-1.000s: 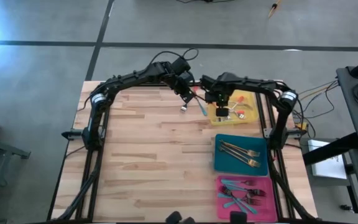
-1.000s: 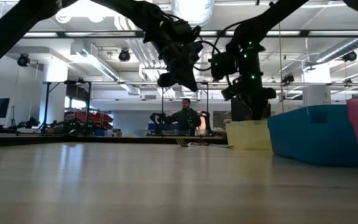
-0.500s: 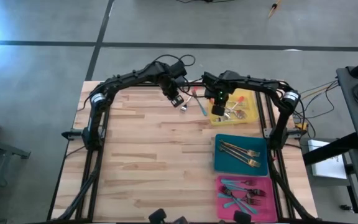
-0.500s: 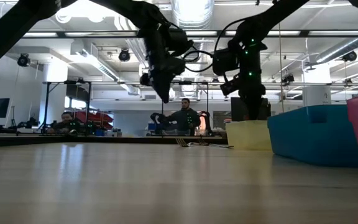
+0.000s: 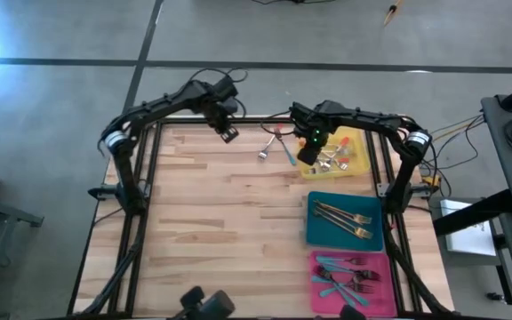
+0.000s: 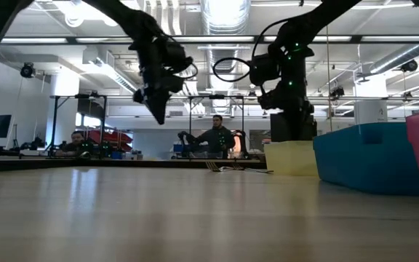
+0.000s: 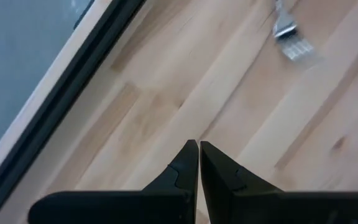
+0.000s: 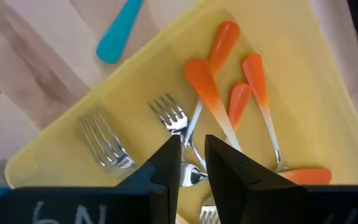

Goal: Sort silverware by color (type)
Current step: Put the blue fork into the pink bin

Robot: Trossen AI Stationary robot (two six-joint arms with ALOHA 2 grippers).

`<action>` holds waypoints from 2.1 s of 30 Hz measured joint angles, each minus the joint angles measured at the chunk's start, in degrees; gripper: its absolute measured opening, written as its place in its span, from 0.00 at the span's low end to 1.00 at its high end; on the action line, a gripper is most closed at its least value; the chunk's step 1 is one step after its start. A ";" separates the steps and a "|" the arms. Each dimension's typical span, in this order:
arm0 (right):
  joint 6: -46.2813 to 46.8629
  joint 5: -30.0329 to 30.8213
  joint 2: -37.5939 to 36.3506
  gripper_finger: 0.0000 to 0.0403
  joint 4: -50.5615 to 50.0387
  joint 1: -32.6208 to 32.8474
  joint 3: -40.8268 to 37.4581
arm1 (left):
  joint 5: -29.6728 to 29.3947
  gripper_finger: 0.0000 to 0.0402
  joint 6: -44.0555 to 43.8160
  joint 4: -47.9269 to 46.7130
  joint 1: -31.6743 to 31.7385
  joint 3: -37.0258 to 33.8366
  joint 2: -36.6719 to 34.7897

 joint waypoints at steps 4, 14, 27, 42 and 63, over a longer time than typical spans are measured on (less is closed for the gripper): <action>2.75 0.05 -0.02 0.16 0.77 0.00 0.00 | 0.02 0.00 0.02 4.50 1.53 -9.20 -5.23; 19.88 -10.20 -0.22 0.24 11.66 0.01 0.00 | 0.09 0.00 0.23 14.37 1.91 -28.17 -18.78; 35.28 -9.62 -0.22 0.39 30.02 0.28 0.00 | -0.15 0.00 -9.40 17.90 1.99 -34.05 -27.49; 33.00 -2.70 2.63 0.35 30.51 2.64 0.71 | -2.30 0.00 -9.40 21.46 6.59 -33.92 -28.41; 36.27 -0.43 20.61 0.35 9.50 3.27 21.02 | -1.90 0.00 3.10 21.29 16.72 -33.92 -28.52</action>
